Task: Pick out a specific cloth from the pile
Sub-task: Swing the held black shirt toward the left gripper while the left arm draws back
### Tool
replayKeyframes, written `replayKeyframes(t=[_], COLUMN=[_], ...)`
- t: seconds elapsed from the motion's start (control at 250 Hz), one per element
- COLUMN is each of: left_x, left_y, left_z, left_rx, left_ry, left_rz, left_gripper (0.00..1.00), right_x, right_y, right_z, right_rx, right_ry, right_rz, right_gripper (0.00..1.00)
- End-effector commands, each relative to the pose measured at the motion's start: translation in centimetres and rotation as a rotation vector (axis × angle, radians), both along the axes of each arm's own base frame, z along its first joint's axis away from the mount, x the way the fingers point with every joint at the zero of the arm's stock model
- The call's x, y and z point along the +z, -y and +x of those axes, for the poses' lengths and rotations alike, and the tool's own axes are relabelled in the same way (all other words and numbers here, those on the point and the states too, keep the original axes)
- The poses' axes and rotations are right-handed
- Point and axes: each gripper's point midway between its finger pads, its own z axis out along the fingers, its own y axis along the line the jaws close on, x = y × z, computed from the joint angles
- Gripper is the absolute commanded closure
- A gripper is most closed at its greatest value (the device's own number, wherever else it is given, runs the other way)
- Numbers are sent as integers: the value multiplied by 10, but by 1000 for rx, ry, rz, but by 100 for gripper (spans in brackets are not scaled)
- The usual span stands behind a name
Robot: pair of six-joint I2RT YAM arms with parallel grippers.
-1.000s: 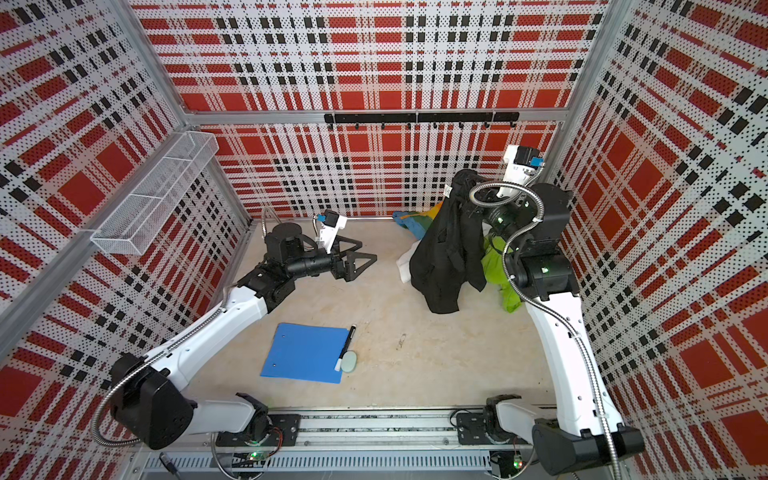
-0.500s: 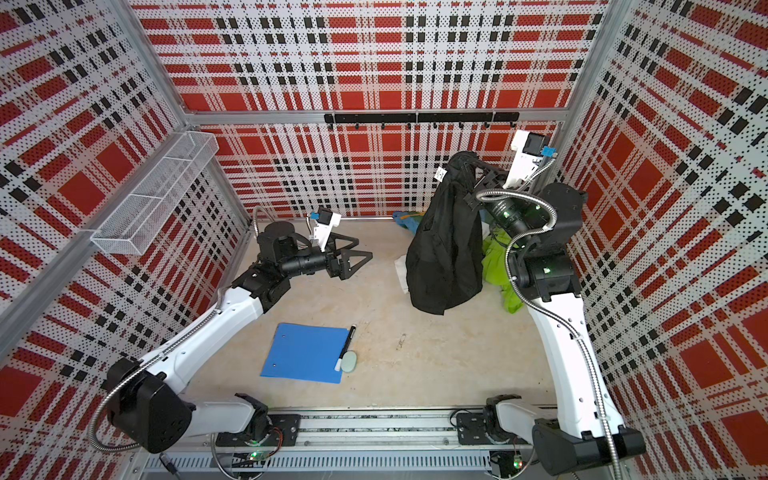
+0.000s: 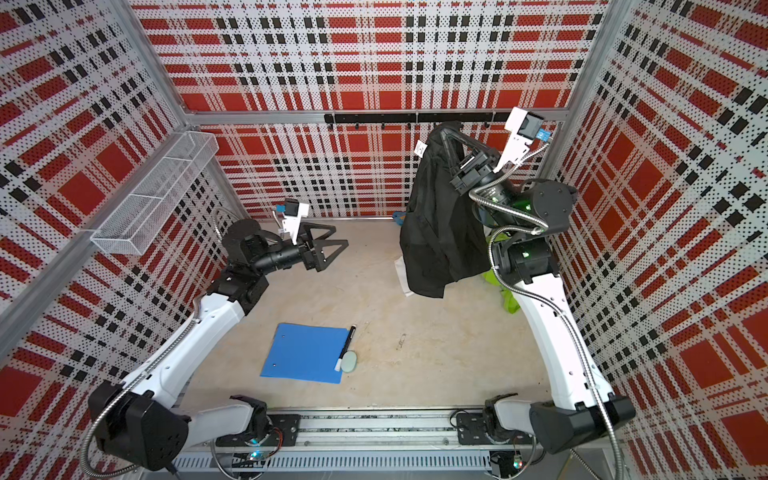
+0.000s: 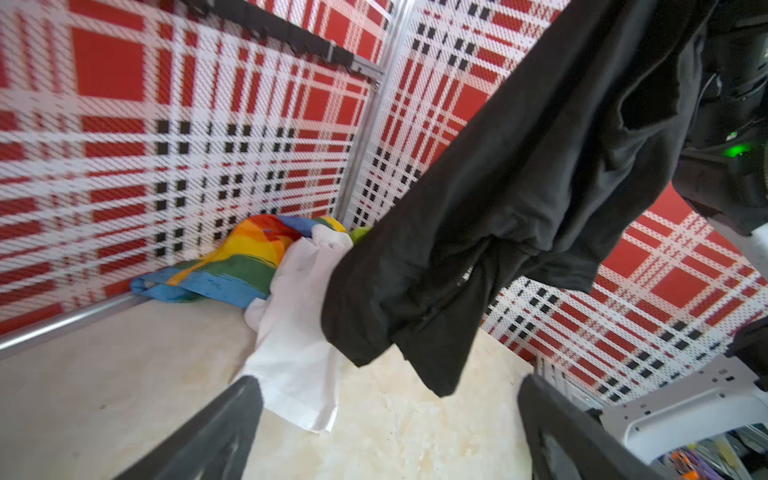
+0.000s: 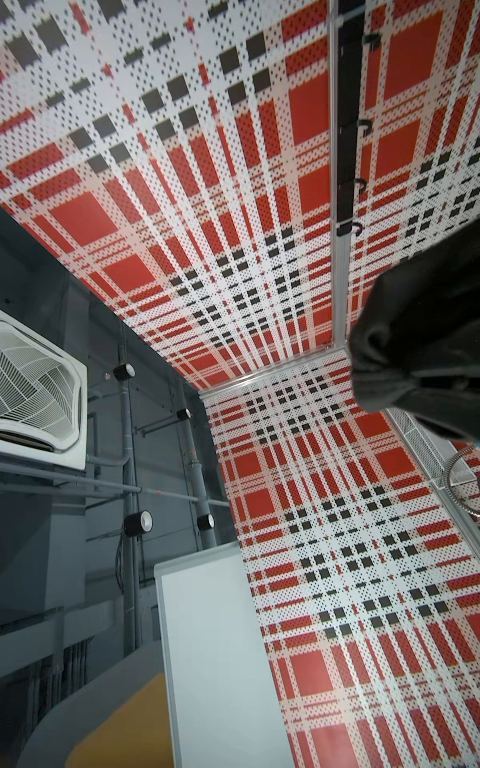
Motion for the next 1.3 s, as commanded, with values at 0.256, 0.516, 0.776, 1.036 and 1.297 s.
replayKeyframes(t=[0.256,0.516,0.776,1.036,1.297], left_x=[45,49,42,25,15], left_y=[-110,-165,-190,-194,-184], left_z=[-1,-5,4,27,38], left_rx=[309,553,642,622,576], left_ry=[169,223,181,73,24], left_rz=[-119,-177,-216,-252,-265], left_gripper=[1,1,1,2,2], right_x=[16,-22,-80,-170,-246], right_y=[-104,-208,-255,-265,-296], right_z=[14,54,95,118,151], right_rx=[131,280,326,275,277], right_ry=[60,-33,-163,-326,-441], right_rz=[32,42,47,-32,-125], right_gripper=[97,97,97,97,98])
